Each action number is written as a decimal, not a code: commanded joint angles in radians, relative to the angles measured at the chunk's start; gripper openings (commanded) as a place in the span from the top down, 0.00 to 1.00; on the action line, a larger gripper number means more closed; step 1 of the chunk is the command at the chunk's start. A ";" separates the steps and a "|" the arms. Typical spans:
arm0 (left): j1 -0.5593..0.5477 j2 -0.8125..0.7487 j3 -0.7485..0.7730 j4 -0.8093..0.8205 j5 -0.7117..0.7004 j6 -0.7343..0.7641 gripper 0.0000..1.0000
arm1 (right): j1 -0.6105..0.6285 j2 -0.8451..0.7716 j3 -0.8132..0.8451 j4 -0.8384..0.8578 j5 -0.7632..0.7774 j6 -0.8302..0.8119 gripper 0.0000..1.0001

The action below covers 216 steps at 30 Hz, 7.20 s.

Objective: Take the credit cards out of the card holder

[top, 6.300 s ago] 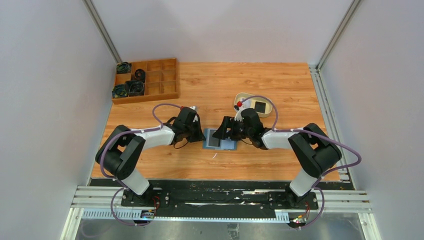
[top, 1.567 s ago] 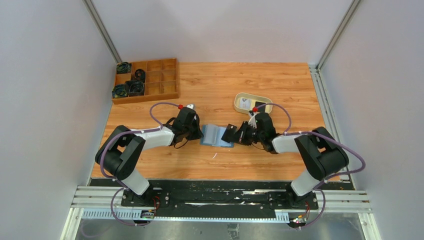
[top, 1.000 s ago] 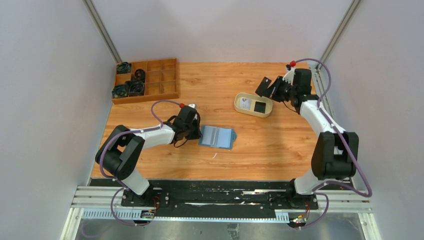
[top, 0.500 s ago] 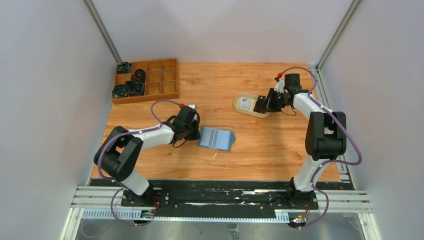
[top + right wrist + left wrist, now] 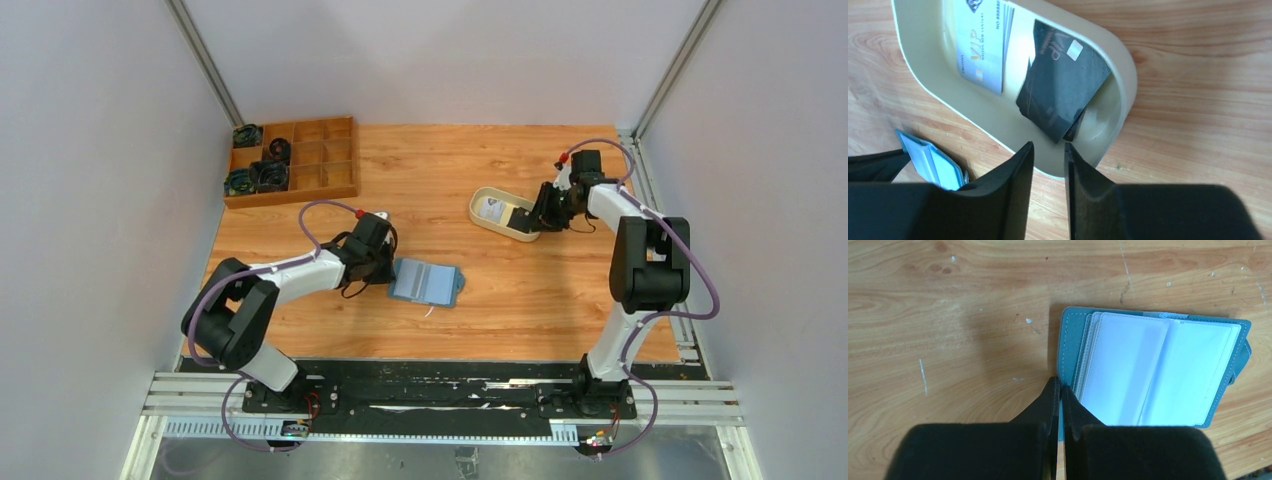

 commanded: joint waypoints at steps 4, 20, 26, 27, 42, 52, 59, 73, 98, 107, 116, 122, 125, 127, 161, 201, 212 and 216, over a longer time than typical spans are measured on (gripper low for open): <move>-0.004 -0.053 0.029 -0.123 -0.034 0.022 1.00 | -0.020 -0.071 0.055 -0.065 0.078 -0.001 0.54; -0.005 -0.201 0.034 -0.086 0.094 -0.129 1.00 | 0.572 -0.206 -0.045 0.125 0.230 0.196 0.34; -0.004 -0.220 0.031 -0.092 0.094 -0.143 1.00 | 0.717 -0.085 -0.035 0.186 0.226 0.239 0.34; -0.005 -0.220 0.031 -0.094 0.093 -0.144 1.00 | 0.734 -0.068 -0.028 0.194 0.226 0.242 0.34; -0.004 -0.212 -0.013 -0.087 0.078 -0.148 1.00 | 0.794 0.054 0.011 0.243 0.215 0.271 0.33; -0.004 -0.192 -0.026 -0.082 0.069 -0.140 1.00 | 0.794 0.014 -0.025 0.320 0.227 0.283 0.32; -0.005 -0.188 -0.026 -0.081 0.063 -0.136 1.00 | 0.810 0.061 -0.014 0.314 0.219 0.286 0.32; -0.005 -0.159 -0.059 -0.069 0.026 -0.118 1.00 | 0.859 0.094 -0.013 0.128 0.377 0.167 0.32; -0.012 -0.076 -0.103 -0.032 -0.026 -0.090 1.00 | 0.938 0.086 0.226 0.021 0.651 -0.007 0.10; -0.012 -0.069 -0.106 -0.045 -0.050 -0.074 1.00 | 0.929 0.019 0.140 0.206 0.536 0.025 0.09; -0.011 -0.062 -0.109 -0.044 -0.062 -0.069 1.00 | 0.829 -0.074 -0.123 0.408 0.317 0.181 0.09; -0.011 -0.037 -0.104 -0.035 -0.063 -0.069 1.00 | 0.769 -0.082 -0.328 0.702 0.091 0.355 0.14; -0.013 -0.030 -0.099 -0.032 -0.064 -0.069 1.00 | 0.769 -0.072 -0.348 0.736 0.064 0.403 0.16; -0.012 -0.024 -0.096 -0.031 -0.065 -0.071 1.00 | 0.769 -0.063 -0.361 0.765 0.045 0.438 0.16; -0.013 -0.024 -0.131 -0.016 -0.079 -0.074 1.00 | 0.793 0.041 -0.390 0.991 -0.052 0.718 0.30; -0.013 -0.012 -0.087 -0.058 -0.100 -0.034 1.00 | 0.268 -0.386 -0.414 0.409 0.027 0.276 1.00; -0.013 -0.043 -0.083 -0.082 -0.116 -0.030 1.00 | 0.137 -0.083 -0.077 0.279 -0.082 0.260 1.00; -0.013 -0.056 -0.082 -0.097 -0.133 -0.024 1.00 | 0.128 -0.014 -0.041 0.297 -0.083 0.265 1.00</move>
